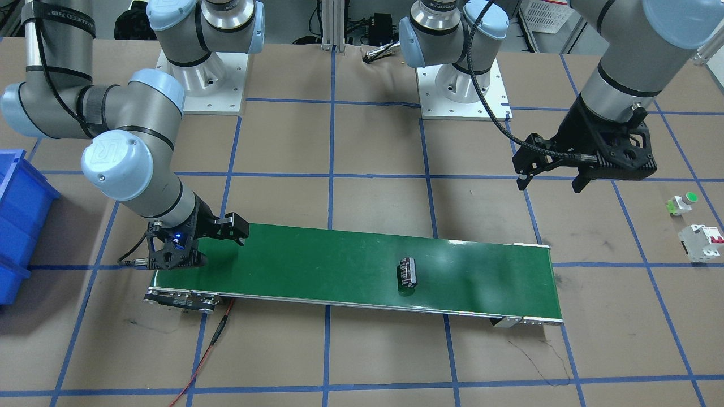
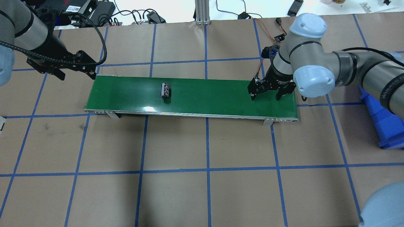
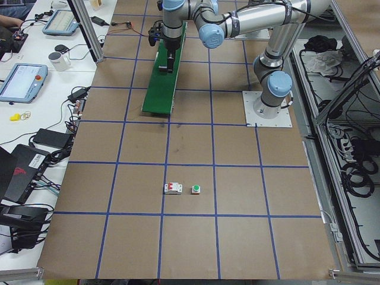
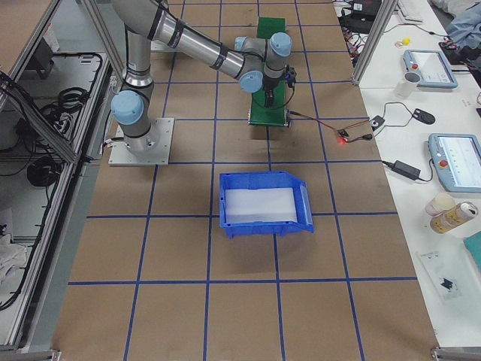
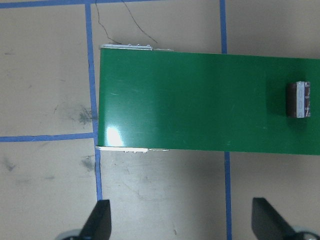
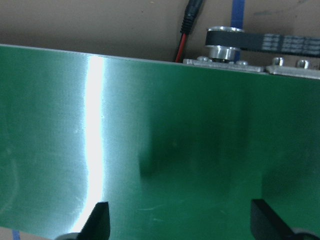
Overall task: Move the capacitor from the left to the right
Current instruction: 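Raise the left gripper while the right gripper lowers over the belt, then hold the right gripper above the belt as the capacitor rides toward it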
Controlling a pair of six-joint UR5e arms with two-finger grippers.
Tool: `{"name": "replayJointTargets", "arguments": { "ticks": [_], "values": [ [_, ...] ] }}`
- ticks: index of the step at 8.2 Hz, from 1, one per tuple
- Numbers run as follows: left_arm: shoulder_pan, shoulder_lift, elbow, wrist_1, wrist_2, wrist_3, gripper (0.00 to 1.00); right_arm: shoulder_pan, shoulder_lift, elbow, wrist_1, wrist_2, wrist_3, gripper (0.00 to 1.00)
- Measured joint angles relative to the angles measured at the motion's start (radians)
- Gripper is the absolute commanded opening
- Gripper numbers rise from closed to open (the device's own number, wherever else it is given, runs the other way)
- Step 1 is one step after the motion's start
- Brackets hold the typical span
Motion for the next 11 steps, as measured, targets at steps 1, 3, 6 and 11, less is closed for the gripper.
{"name": "replayJointTargets", "arguments": {
  "ticks": [1, 3, 6, 11],
  "values": [
    [0.0, -0.001, 0.001, 0.001, 0.007, 0.005, 1.0, -0.002, 0.002, 0.005, 0.0, 0.01, -0.004, 1.0],
    [-0.001, -0.002, 0.001, 0.002, 0.027, 0.011, 1.0, -0.003, 0.002, 0.005, -0.004, 0.011, 0.002, 1.0],
    [-0.002, -0.002, 0.0, 0.002, 0.033, 0.012, 1.0, -0.002, 0.007, -0.005, -0.002, 0.017, 0.008, 1.0],
    [-0.003, -0.001, -0.002, 0.001, 0.076, 0.012, 1.0, -0.001, 0.008, -0.007, -0.001, 0.018, 0.009, 1.0]
  ]
}}
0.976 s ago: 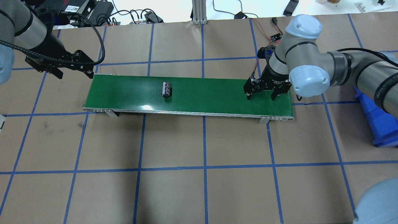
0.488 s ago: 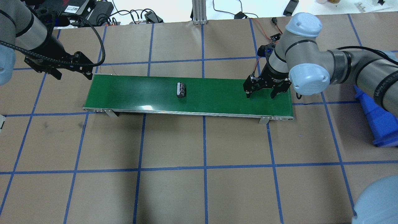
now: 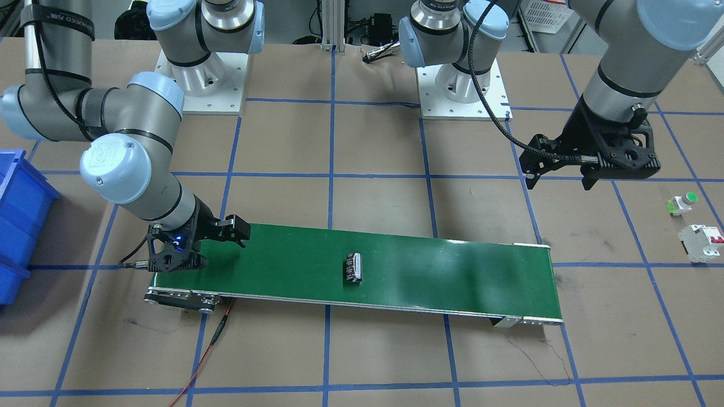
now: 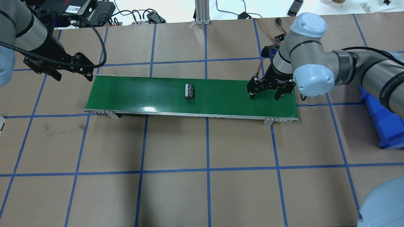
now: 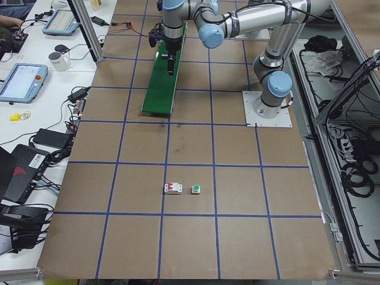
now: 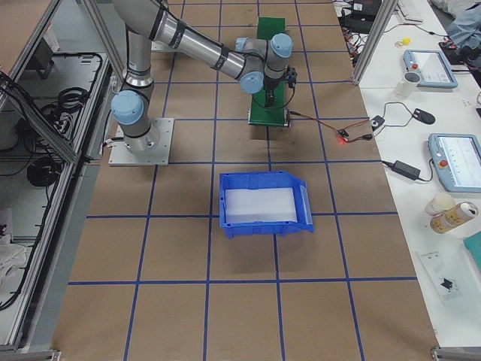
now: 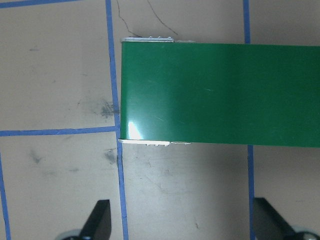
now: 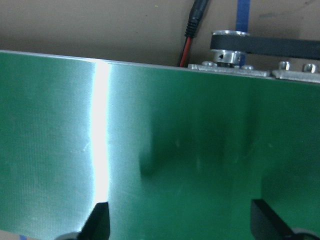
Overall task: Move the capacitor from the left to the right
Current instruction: 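Hold the right gripper above the belt as the capacitor rides toward it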
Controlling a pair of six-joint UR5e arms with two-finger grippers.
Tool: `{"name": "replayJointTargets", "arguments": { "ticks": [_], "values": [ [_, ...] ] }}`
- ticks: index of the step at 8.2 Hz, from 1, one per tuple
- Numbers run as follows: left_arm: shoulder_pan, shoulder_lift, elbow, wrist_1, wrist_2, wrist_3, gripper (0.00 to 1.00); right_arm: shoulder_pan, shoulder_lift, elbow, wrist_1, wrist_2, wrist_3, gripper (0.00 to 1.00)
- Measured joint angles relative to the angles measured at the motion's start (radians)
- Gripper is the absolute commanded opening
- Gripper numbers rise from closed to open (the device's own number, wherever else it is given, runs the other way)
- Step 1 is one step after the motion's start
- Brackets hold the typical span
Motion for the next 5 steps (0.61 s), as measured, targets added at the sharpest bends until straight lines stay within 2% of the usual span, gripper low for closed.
{"name": "replayJointTargets", "arguments": {
  "ticks": [5],
  "values": [
    [0.0, 0.001, 0.001, 0.0, 0.019, 0.0, 1.0, 0.022, -0.002, -0.01, -0.04, -0.008, 0.045, 1.0]
  ]
}}
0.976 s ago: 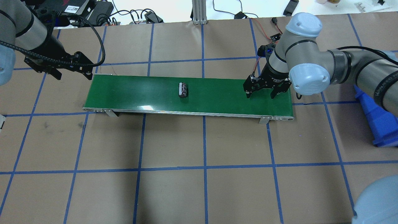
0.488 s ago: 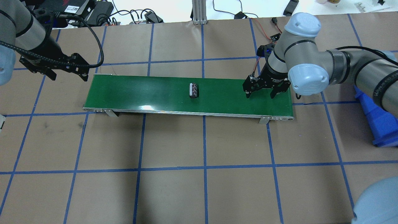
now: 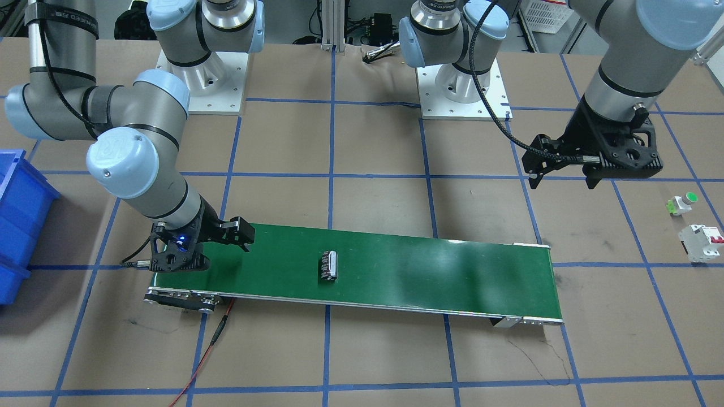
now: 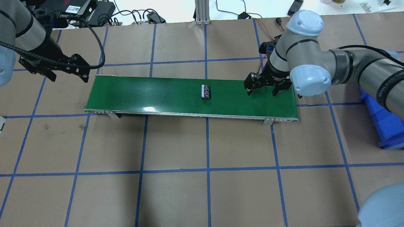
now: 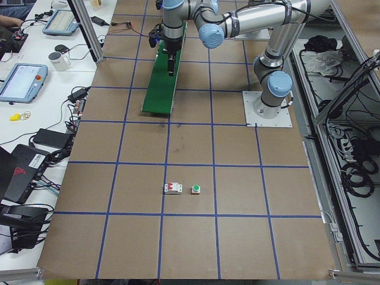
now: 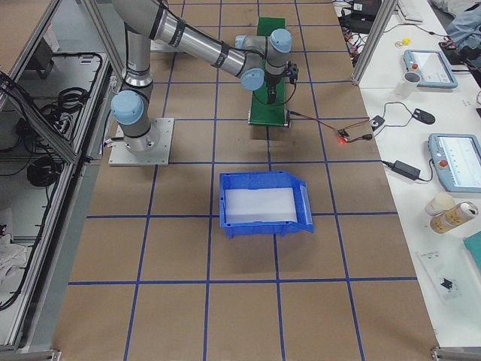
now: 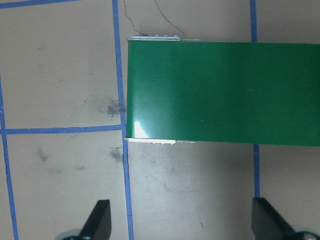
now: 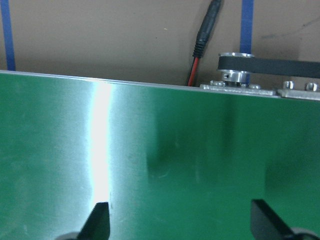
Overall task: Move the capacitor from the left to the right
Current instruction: 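Hold the right gripper above the belt as the capacitor rides toward it, then close the right gripper on the capacitor on the belt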
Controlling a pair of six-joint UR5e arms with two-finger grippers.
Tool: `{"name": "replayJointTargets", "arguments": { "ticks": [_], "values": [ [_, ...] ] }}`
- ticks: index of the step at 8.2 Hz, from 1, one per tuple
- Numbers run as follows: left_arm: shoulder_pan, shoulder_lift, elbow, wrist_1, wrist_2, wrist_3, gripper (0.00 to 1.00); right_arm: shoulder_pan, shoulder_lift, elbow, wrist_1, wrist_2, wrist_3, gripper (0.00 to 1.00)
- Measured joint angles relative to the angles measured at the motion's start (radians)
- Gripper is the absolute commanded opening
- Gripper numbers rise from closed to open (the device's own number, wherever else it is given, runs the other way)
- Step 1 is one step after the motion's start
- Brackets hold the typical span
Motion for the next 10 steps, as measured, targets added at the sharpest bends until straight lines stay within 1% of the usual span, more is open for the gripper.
{"name": "replayJointTargets", "arguments": {
  "ticks": [3, 7, 8, 10],
  "values": [
    [0.0, -0.002, -0.001, 0.0, 0.0, 0.0, 1.0, 0.051, -0.007, -0.005, -0.009, -0.003, 0.038, 1.0],
    [0.0, -0.006, -0.009, 0.002, 0.0, 0.0, 1.0, 0.078, -0.002, -0.004, -0.021, 0.006, 0.095, 1.0],
    [0.0, -0.006, -0.01, 0.002, 0.0, 0.0, 1.0, 0.088, 0.003, -0.004, -0.03, 0.001, 0.1, 0.97],
    [0.0, -0.008, -0.01, 0.003, 0.001, -0.001, 1.0, 0.098, 0.015, -0.004, -0.038, -0.007, 0.103, 0.97]
  ]
}}
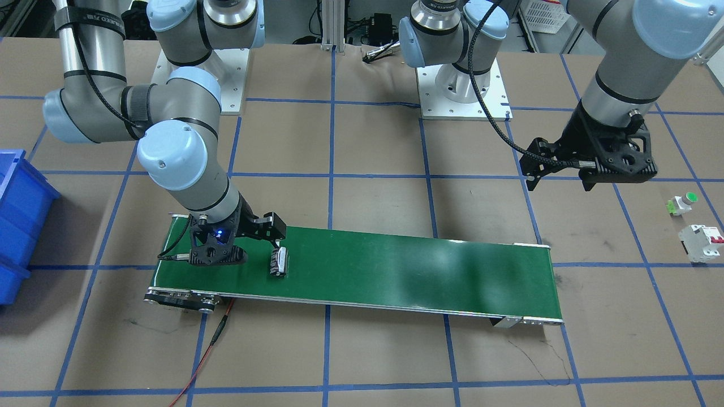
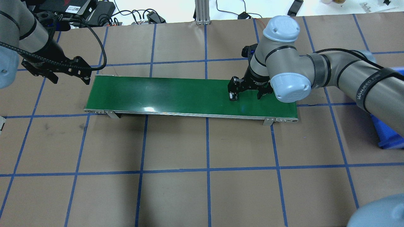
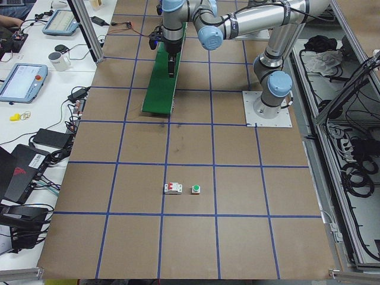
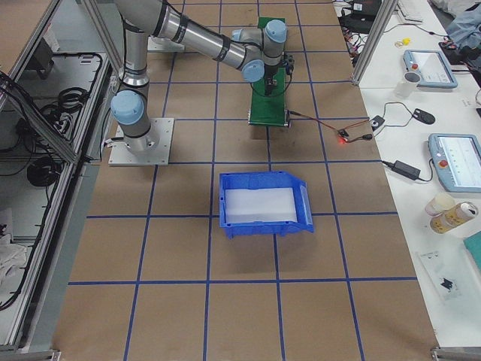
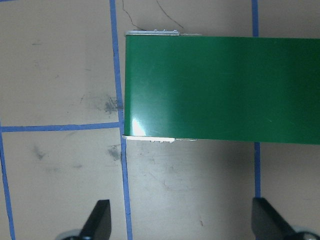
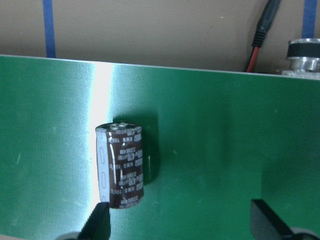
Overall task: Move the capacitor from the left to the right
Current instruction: 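Close the right gripper on the capacitor on the belt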
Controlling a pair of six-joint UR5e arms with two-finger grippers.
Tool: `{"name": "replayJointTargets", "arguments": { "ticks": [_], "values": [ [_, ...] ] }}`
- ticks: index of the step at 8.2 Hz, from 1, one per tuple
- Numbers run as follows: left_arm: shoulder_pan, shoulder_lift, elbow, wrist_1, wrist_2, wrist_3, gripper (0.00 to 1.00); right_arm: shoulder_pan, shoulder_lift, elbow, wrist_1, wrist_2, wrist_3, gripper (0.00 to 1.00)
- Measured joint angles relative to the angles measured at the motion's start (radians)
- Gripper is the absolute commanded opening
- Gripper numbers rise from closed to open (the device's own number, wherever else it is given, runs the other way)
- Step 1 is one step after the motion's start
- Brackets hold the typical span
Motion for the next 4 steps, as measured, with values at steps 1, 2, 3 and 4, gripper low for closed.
{"name": "replayJointTargets", "arguments": {
  "ticks": [1, 2, 3, 4],
  "values": [
    [0.0, 0.0, 0.0, -0.001, 0.0, 0.0, 1.0, 0.001, 0.009, 0.0, -0.001, -0.01, -0.001, 0.96],
    [0.0, 0.0, -0.001, -0.001, 0.001, 0.0, 1.0, 0.001, 0.016, 0.0, -0.002, -0.021, -0.002, 0.95],
    [0.0, 0.0, -0.001, -0.001, 0.001, 0.001, 1.0, 0.001, 0.022, -0.001, -0.003, -0.028, -0.005, 0.9],
    [0.0, 0.0, -0.003, -0.001, 0.0, 0.001, 1.0, 0.001, 0.033, -0.005, -0.004, -0.037, -0.012, 0.81]
  ]
}}
